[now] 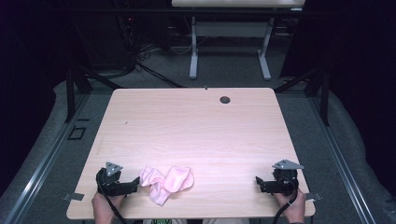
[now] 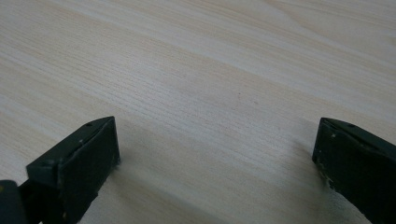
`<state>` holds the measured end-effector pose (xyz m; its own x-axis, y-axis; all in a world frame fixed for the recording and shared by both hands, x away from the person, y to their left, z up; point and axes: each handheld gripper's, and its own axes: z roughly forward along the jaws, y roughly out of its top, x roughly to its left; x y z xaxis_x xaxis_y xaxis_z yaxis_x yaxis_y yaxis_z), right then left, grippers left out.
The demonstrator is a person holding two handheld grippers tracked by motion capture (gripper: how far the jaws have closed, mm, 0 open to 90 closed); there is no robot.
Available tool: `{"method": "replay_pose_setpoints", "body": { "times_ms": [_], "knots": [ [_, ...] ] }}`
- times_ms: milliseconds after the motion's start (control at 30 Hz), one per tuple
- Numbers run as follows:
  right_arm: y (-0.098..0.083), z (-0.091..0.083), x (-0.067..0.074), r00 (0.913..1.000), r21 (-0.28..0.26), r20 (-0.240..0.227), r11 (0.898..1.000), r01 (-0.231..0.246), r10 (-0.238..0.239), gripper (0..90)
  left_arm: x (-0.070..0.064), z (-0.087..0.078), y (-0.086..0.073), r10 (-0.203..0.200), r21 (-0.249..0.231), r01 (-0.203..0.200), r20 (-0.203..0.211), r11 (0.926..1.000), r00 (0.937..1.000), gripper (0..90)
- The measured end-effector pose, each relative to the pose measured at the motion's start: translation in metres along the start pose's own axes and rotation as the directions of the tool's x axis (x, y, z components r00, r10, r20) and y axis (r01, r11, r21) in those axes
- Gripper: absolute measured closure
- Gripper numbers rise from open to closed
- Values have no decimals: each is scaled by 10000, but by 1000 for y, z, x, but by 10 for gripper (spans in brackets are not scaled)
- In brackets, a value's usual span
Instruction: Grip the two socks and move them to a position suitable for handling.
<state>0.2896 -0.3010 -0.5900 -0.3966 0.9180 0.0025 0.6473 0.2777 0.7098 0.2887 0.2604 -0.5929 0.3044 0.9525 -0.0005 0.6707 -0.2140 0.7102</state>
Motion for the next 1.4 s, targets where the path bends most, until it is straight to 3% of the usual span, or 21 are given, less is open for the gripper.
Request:
{"method": "replay_pose_setpoints", "body": {
  "times_ms": [167,233,333,433,567,733,833,900,933,1000,1067,1233,1400],
  "knots": [
    [0,0,0,10000,-39,3,10000,-33,33,0,2,0,2,76,85,-76,56,9999,10000,1],
    [0,0,0,10000,-39,1,10000,-31,31,0,4,-1,2,-121,51,121,128,9999,9998,2],
    [0,0,0,10000,-39,1,10000,-32,32,0,8,-11,5,-342,-15,342,152,9994,9993,2],
    [0,0,0,10000,-35,4,10000,-35,35,0,7,-26,14,-432,-416,440,193,9982,9989,2],
    [0,0,0,10000,-40,13,10000,-49,49,0,-8,-44,31,-171,-868,205,396,9960,9991,3],
    [0,1,0,10000,-71,38,10000,-57,57,0,-34,-55,53,550,-1023,-448,998,9937,9935,4],
    [0,1,0,10000,-68,40,10000,-56,56,0,-53,-52,63,1107,-863,-991,1415,9913,9837,16],
    [0,1,0,10000,-72,37,10000,-59,59,0,-71,-43,70,1438,-627,-1338,1984,9890,9695,22],
    [0,1,0,10000,-72,37,10000,-59,59,0,-71,-43,70,1438,-627,-1338,1984,9890,9695,21],
    [0,1,0,10000,-72,38,10000,-56,56,0,-85,-36,74,1676,-405,-1626,2289,9859,9589,22],
    [0,1,0,10000,-72,37,10000,-58,58,0,-94,-30,76,1818,-239,-1815,2451,9831,9523,27],
    [0,1,0,10000,-72,38,10000,-56,56,0,-115,-12,81,2232,670,-2551,3077,9646,9249,35],
    [0,1,0,10000,-70,38,10000,-57,57,0,-134,5,85,2528,1216,-3048,3224,9446,9122,145]
  ]
}}
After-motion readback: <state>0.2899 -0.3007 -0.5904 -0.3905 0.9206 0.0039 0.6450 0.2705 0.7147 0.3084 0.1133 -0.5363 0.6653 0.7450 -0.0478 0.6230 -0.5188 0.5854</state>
